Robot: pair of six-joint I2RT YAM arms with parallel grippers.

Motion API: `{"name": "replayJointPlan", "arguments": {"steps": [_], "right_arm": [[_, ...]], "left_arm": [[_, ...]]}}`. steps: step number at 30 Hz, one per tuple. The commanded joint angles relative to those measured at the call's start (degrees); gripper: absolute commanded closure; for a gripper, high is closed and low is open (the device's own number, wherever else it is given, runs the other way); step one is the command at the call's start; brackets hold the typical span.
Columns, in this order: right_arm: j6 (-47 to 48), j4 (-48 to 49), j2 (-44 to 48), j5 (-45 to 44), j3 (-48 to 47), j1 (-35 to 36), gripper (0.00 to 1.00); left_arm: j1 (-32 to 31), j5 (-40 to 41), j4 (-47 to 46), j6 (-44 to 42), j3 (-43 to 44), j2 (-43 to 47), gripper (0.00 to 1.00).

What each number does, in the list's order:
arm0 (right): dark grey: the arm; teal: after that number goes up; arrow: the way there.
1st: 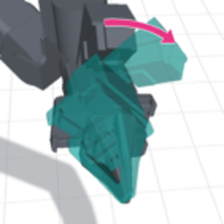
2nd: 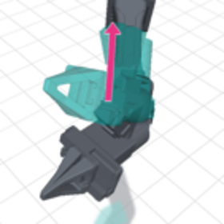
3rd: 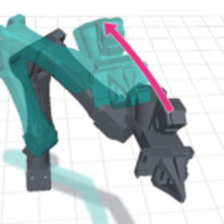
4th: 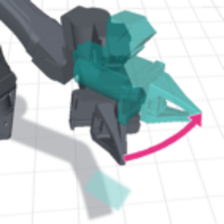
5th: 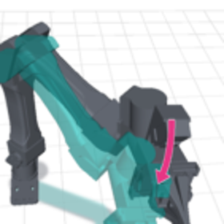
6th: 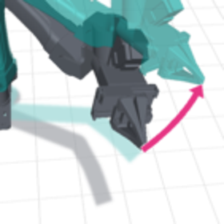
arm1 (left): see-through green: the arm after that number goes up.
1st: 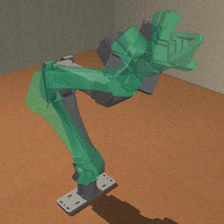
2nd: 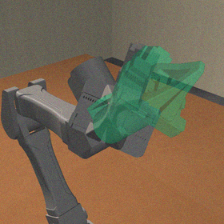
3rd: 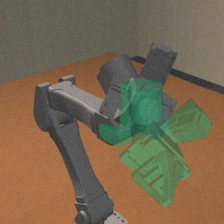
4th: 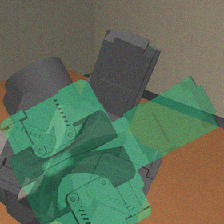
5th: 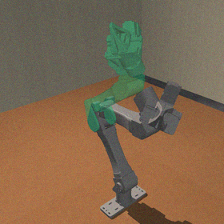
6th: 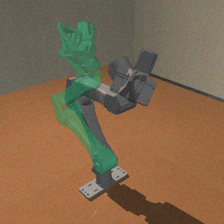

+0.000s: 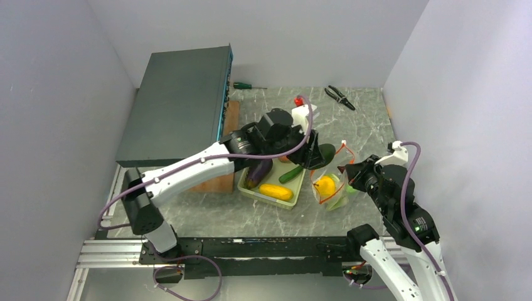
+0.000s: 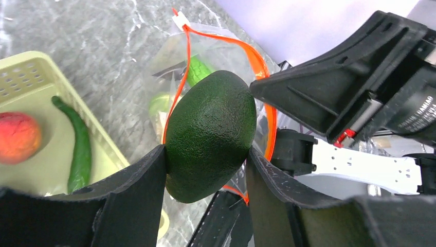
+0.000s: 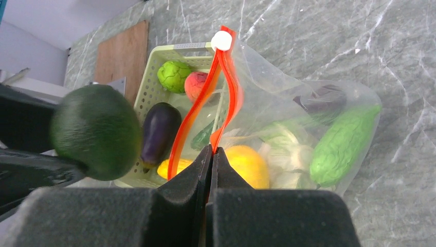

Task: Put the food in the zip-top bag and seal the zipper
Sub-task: Place the fake fruit in the zipper food storage bag.

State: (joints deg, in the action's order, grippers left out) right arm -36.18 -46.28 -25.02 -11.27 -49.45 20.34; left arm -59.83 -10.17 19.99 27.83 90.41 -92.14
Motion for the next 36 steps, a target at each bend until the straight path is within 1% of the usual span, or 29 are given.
{"name": "replayJointPlan", "arguments": {"steps": [1, 5, 7, 10, 14, 19, 23, 24, 28, 33, 36], "right_arm": [[0.12, 1.63, 0.78, -0.37, -3.02, 0.18, 1.0], [0.31, 1.57, 1.01, 0.0, -3.69, 0.17, 1.0], [0.24, 1.24, 1.11, -0.05, -3.97, 0.21, 1.0], [0.19, 1.07, 1.46, -0.07, -4.07, 0.17, 1.0], [-0.1, 1.09, 1.51, 0.34, -3.84, 0.2, 1.0], [-0.16, 0.63, 1.68, 0.48, -3.59, 0.21, 1.0], [-0.37, 0.49, 2.08, 0.41, -3.28, 0.22, 1.0], [-0.34, 0.51, 2.11, 0.49, -3.28, 0.23, 1.0], [-0.1, 0.19, 1.62, 0.25, -3.67, 0.23, 1.0], [0.06, 0.09, 1.82, 0.11, -3.89, 0.23, 1.0], [0.16, -0.17, 1.9, 0.24, -4.39, 0.15, 1.0]], "left_arm": [[-0.73, -4.52, -1.76, 2.7, 5.27, -5.13, 0.76], [-1.36, -4.81, -1.62, 3.59, 7.32, -8.92, 0.73], [-1.59, -5.11, -1.62, 3.93, 8.1, -10.14, 0.7], [-1.77, -5.4, -1.63, 4.35, 9.18, -11.35, 0.61], [-2.16, -6.37, -2.76, 4.65, 9.83, -12.45, 0.42], [-2.88, -5.62, -1.16, 3.09, 11.14, -12.45, 0.32], [-3.09, -5.75, -1.59, 2.4, 11.37, -11.97, 0.28], [-3.1, -5.74, -1.51, 2.28, 11.73, -12.13, 0.24], [-3.23, -4.17, 0.04, 2.01, 12.92, -12.32, 0.25], [-3.35, -0.91, 0.98, 1.46, 8.41, -8.86, 0.27], [-3.37, 2.5, 3.36, 0.45, 6.93, -7.0, 0.28]]}}
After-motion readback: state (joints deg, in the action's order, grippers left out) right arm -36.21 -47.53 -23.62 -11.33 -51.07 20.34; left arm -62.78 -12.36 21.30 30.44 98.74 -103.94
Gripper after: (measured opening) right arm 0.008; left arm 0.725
